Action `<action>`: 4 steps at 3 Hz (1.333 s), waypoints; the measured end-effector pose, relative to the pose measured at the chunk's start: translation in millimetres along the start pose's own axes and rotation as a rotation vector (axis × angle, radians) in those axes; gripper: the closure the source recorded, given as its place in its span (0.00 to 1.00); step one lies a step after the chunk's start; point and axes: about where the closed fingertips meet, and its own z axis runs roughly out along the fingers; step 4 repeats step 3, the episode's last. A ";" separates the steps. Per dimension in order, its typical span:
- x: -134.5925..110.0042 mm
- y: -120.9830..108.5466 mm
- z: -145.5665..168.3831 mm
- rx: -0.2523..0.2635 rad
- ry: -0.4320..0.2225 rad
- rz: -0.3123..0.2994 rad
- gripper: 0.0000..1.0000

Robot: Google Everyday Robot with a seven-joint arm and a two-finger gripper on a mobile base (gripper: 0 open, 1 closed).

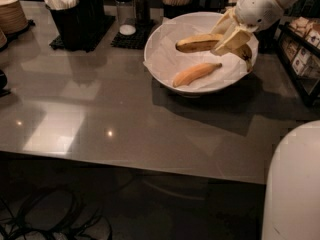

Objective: Pick banana from white bowl

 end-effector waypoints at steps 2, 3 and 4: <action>-23.6 30.3 -54.2 0.071 -0.369 0.024 1.00; -25.4 22.8 -52.7 0.093 -0.376 0.029 1.00; -25.4 22.8 -52.7 0.093 -0.376 0.029 1.00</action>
Offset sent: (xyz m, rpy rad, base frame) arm -0.1110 -0.0459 0.0710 0.4597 0.0911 0.1260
